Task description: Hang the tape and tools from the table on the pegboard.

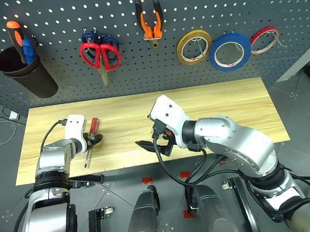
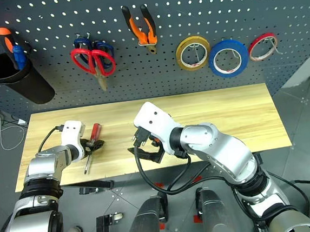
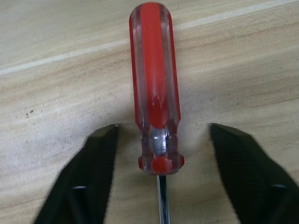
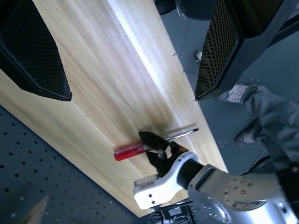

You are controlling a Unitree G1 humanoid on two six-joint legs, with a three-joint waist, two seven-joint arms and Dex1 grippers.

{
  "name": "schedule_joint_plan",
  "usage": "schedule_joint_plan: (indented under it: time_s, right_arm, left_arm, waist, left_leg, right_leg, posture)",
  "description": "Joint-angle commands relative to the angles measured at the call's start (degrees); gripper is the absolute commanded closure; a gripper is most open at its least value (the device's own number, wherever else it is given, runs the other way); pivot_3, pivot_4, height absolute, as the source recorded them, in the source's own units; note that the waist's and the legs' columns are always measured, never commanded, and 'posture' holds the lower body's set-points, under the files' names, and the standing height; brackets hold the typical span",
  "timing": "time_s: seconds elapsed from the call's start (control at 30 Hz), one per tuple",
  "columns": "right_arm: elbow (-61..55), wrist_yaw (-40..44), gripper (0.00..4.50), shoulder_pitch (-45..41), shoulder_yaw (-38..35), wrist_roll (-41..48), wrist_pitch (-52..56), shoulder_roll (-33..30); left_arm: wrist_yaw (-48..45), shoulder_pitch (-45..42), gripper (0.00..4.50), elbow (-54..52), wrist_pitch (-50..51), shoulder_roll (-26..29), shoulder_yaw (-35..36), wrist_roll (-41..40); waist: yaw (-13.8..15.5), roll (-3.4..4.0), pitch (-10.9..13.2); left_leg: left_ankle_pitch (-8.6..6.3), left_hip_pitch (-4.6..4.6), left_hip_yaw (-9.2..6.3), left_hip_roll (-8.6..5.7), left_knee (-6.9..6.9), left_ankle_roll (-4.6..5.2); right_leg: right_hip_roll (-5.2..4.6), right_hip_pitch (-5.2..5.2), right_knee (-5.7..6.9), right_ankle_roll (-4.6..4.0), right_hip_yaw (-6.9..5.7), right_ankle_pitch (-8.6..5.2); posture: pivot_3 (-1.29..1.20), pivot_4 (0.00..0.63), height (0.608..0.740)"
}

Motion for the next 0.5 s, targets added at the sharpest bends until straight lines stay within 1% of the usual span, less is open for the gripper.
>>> schedule_joint_plan:
  time_s: [0.03, 0.07, 0.13, 0.17, 0.23, 0.3, 0.37, 0.5]
  right_arm:
    - [-2.2, 1.0, 0.0, -0.5, 0.4, 0.6, -2.1, -0.2]
    - [-2.0, 1.1, 0.0, -0.6, 0.5, 0.4, -2.5, -0.3]
    - [-1.2, 1.4, 0.0, -0.6, 0.4, -0.1, -3.8, -0.8]
    - [-0.8, 1.4, 0.0, -0.5, 0.2, -0.3, -4.4, -1.0]
    - [-0.7, 1.6, 0.0, -0.3, -0.6, -0.7, -5.7, -1.6]
    - [-0.6, 1.8, 0.0, 0.4, -1.6, -1.1, -8.0, -2.4]
    - [-0.1, 2.0, 0.0, 1.1, -2.1, -1.6, -10.3, -3.2]
    - [-0.4, 1.7, 0.0, 2.6, -2.8, -2.5, -13.2, -4.5]
  left_arm:
    - [1.0, 0.2, 2.51, 2.6, -2.4, 1.0, -0.6, 1.7]
    - [1.0, 0.2, 2.83, 2.7, -3.2, 1.2, -0.6, 1.8]
    - [0.9, 1.0, 3.49, 1.5, -6.0, 1.9, -0.5, 2.1]
    - [0.5, 1.8, 3.64, 0.3, -7.6, 2.3, -0.8, 2.5]
    - [0.0, 4.6, 3.63, -4.1, -8.7, 3.1, 0.4, 1.8]
    - [1.9, 8.6, 3.63, -10.0, -10.7, 3.7, 2.3, 1.5]
    - [4.2, 12.8, 3.63, -16.2, -11.9, 2.9, 4.9, 0.4]
    - [9.5, 24.3, 3.63, -31.3, -18.9, -0.4, 11.2, -0.9]
  waist:
    - [0.0, 0.0, 0.0]
    - [0.0, 0.0, 0.0]
    - [0.0, -0.05, -0.1]
    - [0.0, -0.07, -0.1]
    - [-0.1, -0.11, -0.1]
    - [-0.1, -0.16, -0.2]
    - [0.1, -0.24, -0.3]
    - [0.2, -0.44, -0.7]
  left_leg:
    - [0.0, 0.0, 0.0, 0.0, 0.0, 0.0]
    - [0.0, 0.0, 0.0, 0.0, -0.01, 0.0]
    - [0.0, 0.0, 0.0, 0.01, -0.04, -0.01]
    - [0.0, 0.0, 0.0, 0.01, -0.04, -0.02]
    - [-0.01, -0.01, 0.0, 0.01, -0.06, -0.05]
    - [-0.04, -0.03, 0.0, 0.01, -0.09, -0.12]
    - [0.06, -0.06, -0.02, 0.01, -0.12, -0.34]
    - [0.03, -0.13, -0.04, 0.01, -0.26, -0.44]
  right_leg:
    - [0.0, 0.0, 0.0, 0.0, -0.01, 0.0]
    - [0.0, 0.0, 0.01, 0.0, -0.01, 0.0]
    - [0.0, -0.01, 0.0, 0.0, -0.02, 0.0]
    - [0.0, -0.01, 0.0, 0.0, -0.03, 0.0]
    - [0.0, -0.02, -0.05, 0.0, -0.04, 0.0]
    - [0.0, -0.03, -0.11, 0.0, -0.04, 0.01]
    - [0.0, 0.0, -0.29, -0.01, -0.09, 0.01]
    - [-0.01, 0.05, -0.64, -0.02, -0.12, 0.04]
  posture:
    - [-0.06, 0.406, 0.74]
    - [-0.06, 0.398, 0.74]
    - [-0.06, 0.363, 0.74]
    - [-0.06, 0.352, 0.74]
    - [-0.06, 0.333, 0.74]
    - [-0.06, 0.306, 0.74]
    - [-0.06, 0.292, 0.74]
    - [-0.06, 0.266, 0.74]
